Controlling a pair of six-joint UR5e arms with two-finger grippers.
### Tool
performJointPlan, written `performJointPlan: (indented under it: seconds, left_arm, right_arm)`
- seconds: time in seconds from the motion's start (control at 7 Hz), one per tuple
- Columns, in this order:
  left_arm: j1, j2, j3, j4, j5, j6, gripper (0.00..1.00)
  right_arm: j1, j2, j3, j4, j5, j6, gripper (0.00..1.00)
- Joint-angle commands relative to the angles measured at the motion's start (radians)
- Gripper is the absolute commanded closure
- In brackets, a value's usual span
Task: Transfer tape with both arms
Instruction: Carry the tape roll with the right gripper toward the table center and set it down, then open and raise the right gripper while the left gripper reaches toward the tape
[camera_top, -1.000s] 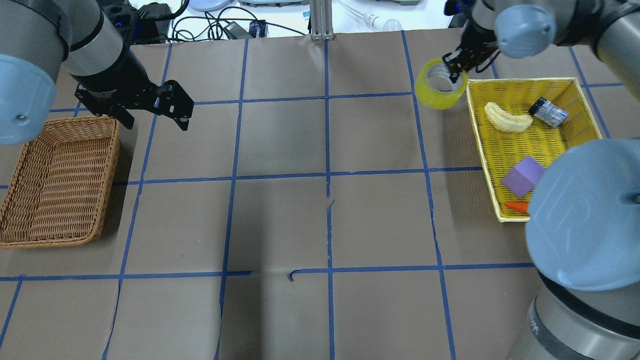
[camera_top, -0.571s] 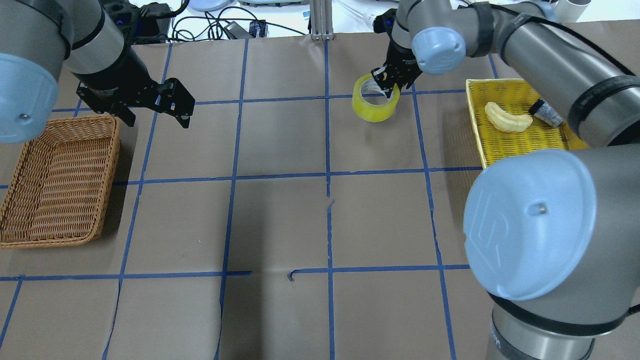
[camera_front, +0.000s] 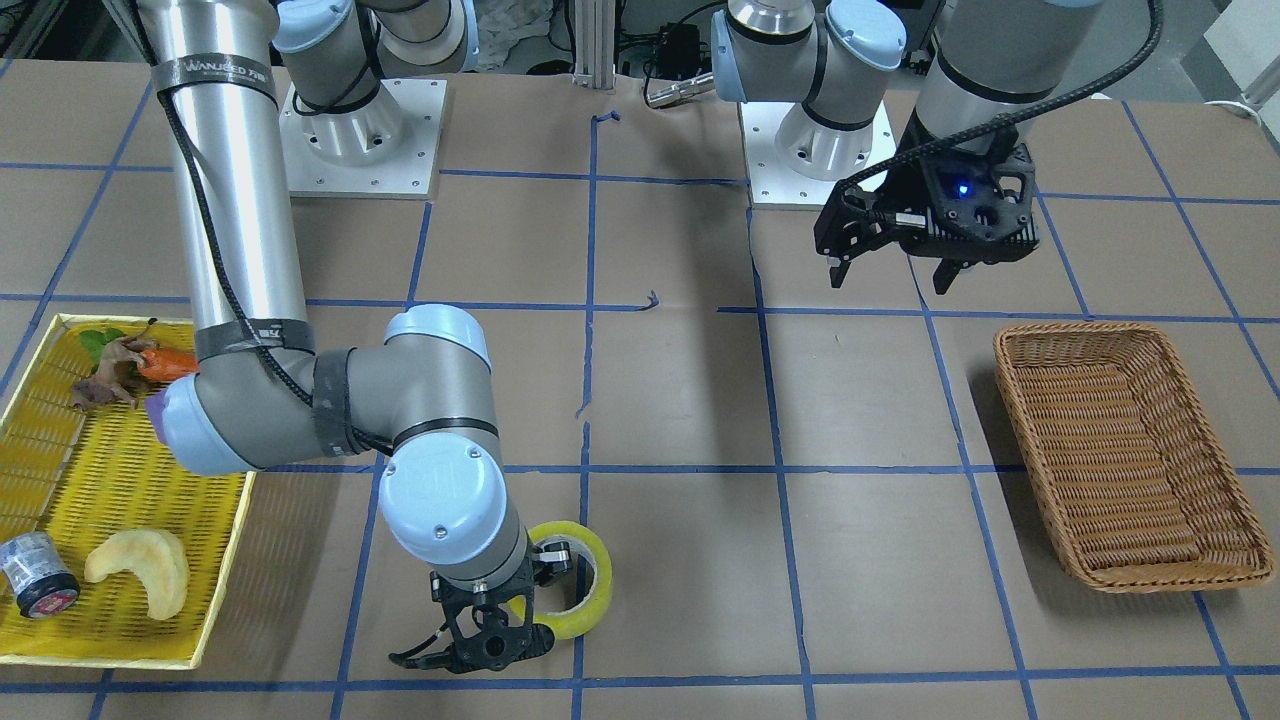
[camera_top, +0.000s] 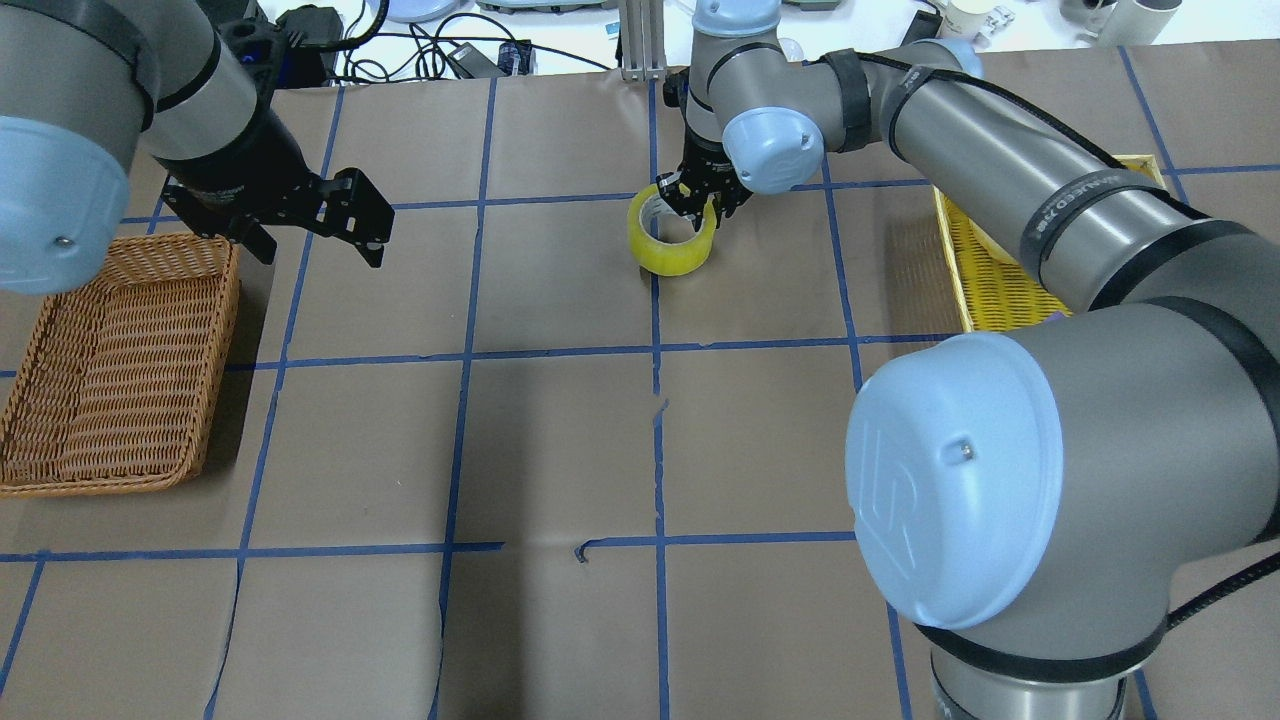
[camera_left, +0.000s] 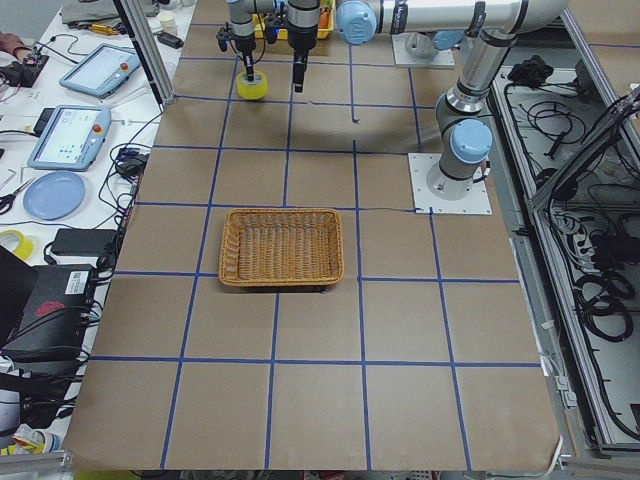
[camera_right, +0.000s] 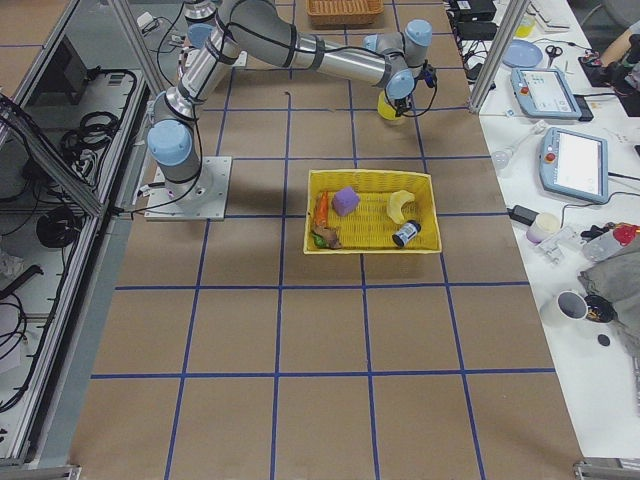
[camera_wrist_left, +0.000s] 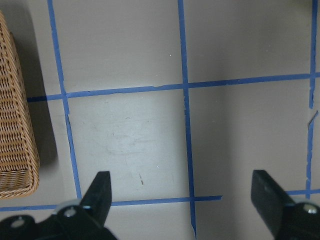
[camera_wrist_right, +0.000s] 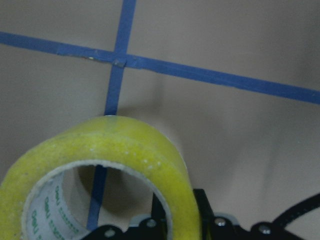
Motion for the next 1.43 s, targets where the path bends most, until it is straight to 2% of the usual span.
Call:
performJointPlan:
  seconds: [0.0, 0.14, 0.29, 0.43, 0.71, 0.86, 1.0, 1.14, 1.29]
  left_arm:
    - [0.001, 0.006, -0.029, 0.001, 0.003, 0.0, 0.0]
    - [0.007, 0.004, -0.019, 0.007, 0.003, 0.0, 0.0]
    - [0.011, 0.003, -0.02, 0.016, 0.001, 0.0, 0.0]
    - [0.011, 0.001, -0.02, 0.018, 0.0, -0.002, 0.0]
    - [0.016, -0.006, -0.016, 0.029, 0.0, -0.002, 0.0]
    - [0.033, -0.025, -0.022, 0.056, 0.0, 0.006, 0.0]
    - [0.033, -0.083, -0.02, 0.173, -0.005, 0.008, 0.0]
    - [0.031, -0.135, -0.019, 0.288, -0.031, -0.012, 0.0]
    - [0.031, -0.198, -0.016, 0.326, -0.093, -0.059, 0.0]
  right_arm:
    - [0.027, 0.021, 0.004, -0.006, -0.001, 0.005, 1.0]
    - [0.027, 0.024, 0.003, -0.006, -0.004, -0.001, 0.53]
    - [0.027, 0.02, 0.0, -0.005, -0.004, 0.01, 0.01]
    - [0.026, 0.011, -0.011, -0.003, -0.001, 0.013, 0.0]
    - [0.017, -0.095, -0.029, 0.01, -0.017, -0.003, 0.0]
    - [0.005, -0.159, -0.025, 0.094, -0.029, -0.003, 0.0]
    - [-0.017, -0.24, -0.02, 0.181, -0.075, -0.004, 0.0]
    - [-0.067, -0.326, -0.002, 0.292, -0.09, -0.004, 0.0]
    - [-0.125, -0.421, 0.05, 0.346, -0.089, -0.006, 0.0]
